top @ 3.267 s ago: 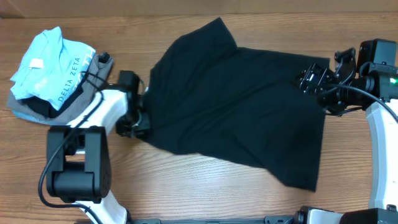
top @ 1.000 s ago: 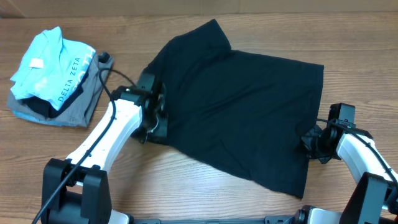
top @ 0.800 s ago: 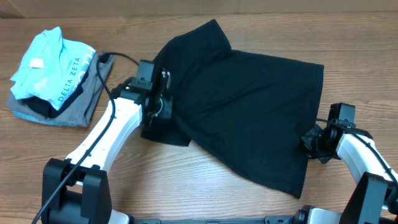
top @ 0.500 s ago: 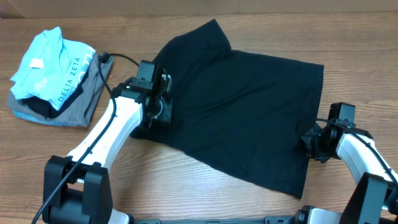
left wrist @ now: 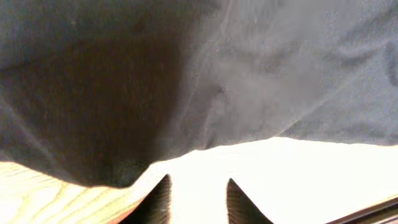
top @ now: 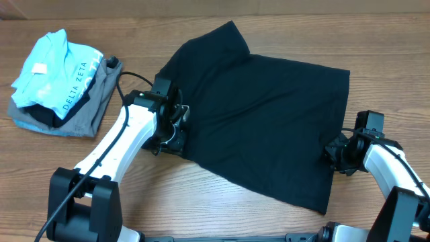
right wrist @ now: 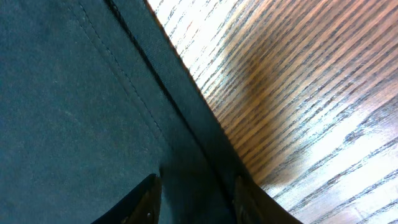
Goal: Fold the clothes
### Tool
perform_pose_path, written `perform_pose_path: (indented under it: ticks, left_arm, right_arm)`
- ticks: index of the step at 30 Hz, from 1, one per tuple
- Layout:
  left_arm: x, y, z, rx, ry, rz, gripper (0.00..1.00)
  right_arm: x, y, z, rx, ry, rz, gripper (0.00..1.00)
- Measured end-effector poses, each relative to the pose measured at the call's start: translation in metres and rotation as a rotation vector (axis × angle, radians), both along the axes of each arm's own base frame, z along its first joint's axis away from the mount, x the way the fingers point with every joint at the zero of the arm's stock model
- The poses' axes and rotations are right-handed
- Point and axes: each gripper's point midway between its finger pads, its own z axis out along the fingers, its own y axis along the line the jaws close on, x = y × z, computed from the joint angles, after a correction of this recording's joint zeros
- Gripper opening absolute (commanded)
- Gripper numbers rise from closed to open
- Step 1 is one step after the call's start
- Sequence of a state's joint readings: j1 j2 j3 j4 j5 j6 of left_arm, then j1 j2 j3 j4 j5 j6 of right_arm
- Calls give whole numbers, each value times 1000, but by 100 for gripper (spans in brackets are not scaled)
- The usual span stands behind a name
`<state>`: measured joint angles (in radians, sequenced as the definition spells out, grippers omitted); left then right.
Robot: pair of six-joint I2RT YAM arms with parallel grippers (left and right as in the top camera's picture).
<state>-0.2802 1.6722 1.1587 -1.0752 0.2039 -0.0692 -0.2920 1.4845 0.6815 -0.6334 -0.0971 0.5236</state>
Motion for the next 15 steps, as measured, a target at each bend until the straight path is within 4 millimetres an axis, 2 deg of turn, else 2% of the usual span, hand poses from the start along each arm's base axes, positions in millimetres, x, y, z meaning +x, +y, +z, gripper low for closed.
perform_pose_path:
  ticks: [7, 10, 15]
  left_arm:
    - [-26, 7, -5, 31, 96, -25, 4]
    - [-28, 7, -19, 37, 78, -40, 4]
    - [-16, 6, -47, 31, -14, -30, 6]
  right_arm:
    - [0, 0, 0, 0, 2, 0, 42]
    - [-1, 0, 0, 1, 3, 1, 42]
    - [0, 0, 0, -1, 1, 1, 42]
